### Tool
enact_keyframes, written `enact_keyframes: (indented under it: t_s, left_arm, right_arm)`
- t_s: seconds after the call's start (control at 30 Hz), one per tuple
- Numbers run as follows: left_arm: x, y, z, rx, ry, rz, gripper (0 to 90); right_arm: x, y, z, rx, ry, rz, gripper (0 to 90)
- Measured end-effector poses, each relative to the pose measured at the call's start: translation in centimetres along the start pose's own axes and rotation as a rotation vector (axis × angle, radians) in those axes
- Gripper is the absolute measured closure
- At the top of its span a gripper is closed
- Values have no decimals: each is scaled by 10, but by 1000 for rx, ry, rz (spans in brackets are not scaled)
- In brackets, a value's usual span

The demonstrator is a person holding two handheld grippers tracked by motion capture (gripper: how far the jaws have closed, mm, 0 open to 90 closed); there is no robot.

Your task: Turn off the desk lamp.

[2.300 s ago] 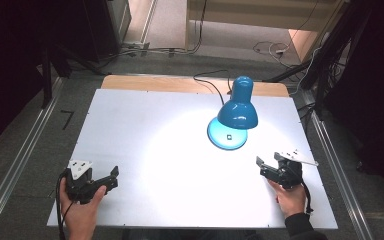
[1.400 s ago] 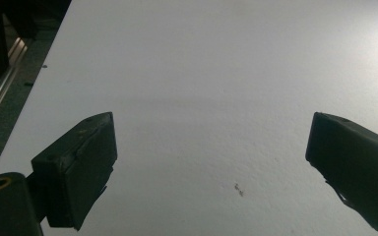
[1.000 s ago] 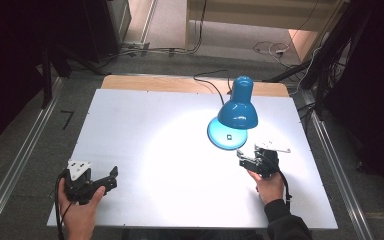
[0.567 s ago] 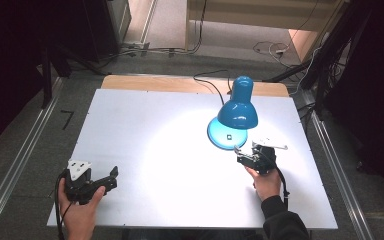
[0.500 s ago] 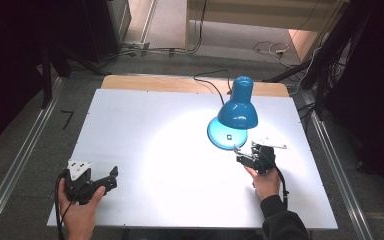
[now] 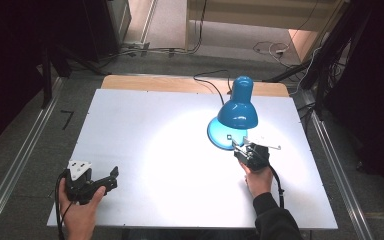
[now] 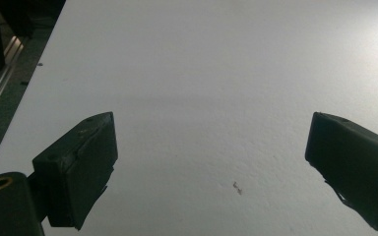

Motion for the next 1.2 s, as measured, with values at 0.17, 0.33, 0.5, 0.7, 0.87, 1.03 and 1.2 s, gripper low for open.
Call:
enact_keyframes:
  t_s: [0.17,0.33,0.5,0.7,0.87,1.03,1.2]
  left_arm:
    - [0,0,-1,1,5,2,62]
    - [-1,-1,-1,-3,5,-4,62]
    - [-1,-1,-1,-4,4,-4,62]
    - [-1,-1,-1,-4,6,-3,62]
    - [-1,0,-2,-5,8,-1,62]
    - [-1,0,-1,-7,3,-4,63]
    - [0,-1,-1,-9,4,-5,63]
  right_arm:
    - [0,-5,-2,4,-12,10,729]
    - [-1,-9,-4,1,-4,11,875]
    - [-1,-11,-6,8,-4,37,878]
    - [1,-17,-10,4,-5,26,878]
    - [2,-20,-11,-3,1,21,879]
    - [2,-21,-12,-7,12,19,879]
    - [2,-23,-14,-10,22,14,879]
Point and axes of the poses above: each handheld gripper's, and its own axes: y roughly backward along the jaws, x roughly out of its top, z roughly to its right, the point moved 1 cm from there along -y, roughly forward along the jaws, and after that the axes turned 5 degrees about z, right-handed, at the moved point
